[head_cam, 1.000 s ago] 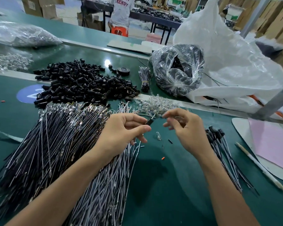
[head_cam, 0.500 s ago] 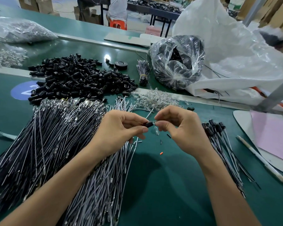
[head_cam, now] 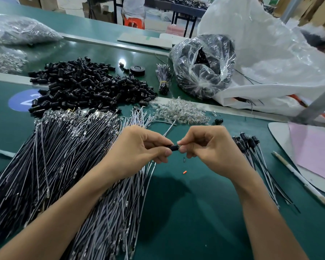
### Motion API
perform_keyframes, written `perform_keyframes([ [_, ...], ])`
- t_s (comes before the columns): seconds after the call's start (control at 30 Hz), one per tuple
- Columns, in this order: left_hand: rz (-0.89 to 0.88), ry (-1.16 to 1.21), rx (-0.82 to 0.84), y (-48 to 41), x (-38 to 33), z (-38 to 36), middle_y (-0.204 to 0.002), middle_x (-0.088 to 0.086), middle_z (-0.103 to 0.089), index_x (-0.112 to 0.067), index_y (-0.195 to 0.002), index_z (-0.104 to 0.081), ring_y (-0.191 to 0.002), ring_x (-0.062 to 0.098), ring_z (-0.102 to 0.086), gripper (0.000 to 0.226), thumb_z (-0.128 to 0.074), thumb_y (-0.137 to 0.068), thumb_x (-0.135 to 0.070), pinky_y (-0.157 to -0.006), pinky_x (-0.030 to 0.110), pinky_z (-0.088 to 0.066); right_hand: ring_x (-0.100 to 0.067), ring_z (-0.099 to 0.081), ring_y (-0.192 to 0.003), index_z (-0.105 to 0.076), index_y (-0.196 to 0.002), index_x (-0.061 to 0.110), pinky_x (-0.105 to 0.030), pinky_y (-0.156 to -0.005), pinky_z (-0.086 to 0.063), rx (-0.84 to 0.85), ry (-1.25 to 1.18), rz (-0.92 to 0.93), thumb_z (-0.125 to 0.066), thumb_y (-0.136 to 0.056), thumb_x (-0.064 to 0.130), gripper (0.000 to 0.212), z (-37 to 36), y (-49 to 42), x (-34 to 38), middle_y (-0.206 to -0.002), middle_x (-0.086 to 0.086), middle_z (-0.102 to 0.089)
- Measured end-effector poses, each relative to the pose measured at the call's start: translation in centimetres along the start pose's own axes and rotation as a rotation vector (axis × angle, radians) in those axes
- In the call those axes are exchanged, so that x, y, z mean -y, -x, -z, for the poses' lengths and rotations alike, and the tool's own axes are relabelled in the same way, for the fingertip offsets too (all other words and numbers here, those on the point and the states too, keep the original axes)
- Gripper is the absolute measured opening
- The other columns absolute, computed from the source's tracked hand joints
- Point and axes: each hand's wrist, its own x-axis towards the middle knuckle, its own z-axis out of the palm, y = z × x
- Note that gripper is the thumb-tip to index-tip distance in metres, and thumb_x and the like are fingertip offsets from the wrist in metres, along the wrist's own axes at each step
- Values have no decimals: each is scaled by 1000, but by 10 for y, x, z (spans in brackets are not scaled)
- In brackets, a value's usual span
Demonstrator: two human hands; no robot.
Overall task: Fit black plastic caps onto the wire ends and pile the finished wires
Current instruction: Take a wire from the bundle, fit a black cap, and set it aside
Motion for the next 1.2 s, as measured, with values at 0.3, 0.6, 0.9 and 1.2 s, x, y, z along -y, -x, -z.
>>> perform_keyframes([
  [0.3, -23, 54, -50, -1, -2, -3, -66, 7, -73, -15, -83, -74, -60, 16, -71, 18, -72, -79, 2, -59, 22, -57, -7, -58, -51, -70, -73, 11, -18, -54, -46, -85, -30, -13, -72, -80, -7, 20, -3, -1, 2, -62, -4, -68],
  [0.6, -24, 67, -50, -1, -3, -3, -69, 10, -74, -16, -83, -75, -62, 19, -73, 18, -74, -77, 1, -60, 24, -59, -7, -60, -54, -70, -75, 10, -20, -56, -48, -82, -35, 11, -72, -80, -7, 18, -3, 0, -1, -65, -3, -68],
  [0.9, 13, 70, 46, 0, -3, -2, -65, 8, -72, -11, -81, -74, -60, 21, -72, 17, -70, -81, 5, -56, 23, -57, -22, -62, -59, -71, -76, 1, -39, -61, -53, -38, 18, 97, -72, -76, -6, 7, 1, 4, -2, -67, -11, -68],
  [1.2, -4, 102, 6, -2, -4, -3, -67, 10, -73, -8, -85, -73, -59, 20, -71, 11, -70, -79, 0, -57, 24, -58, -11, -62, -57, -70, -77, 8, -27, -57, -51, -128, -103, 57, -72, -78, -6, 14, -2, 3, -4, -67, -9, -69],
])
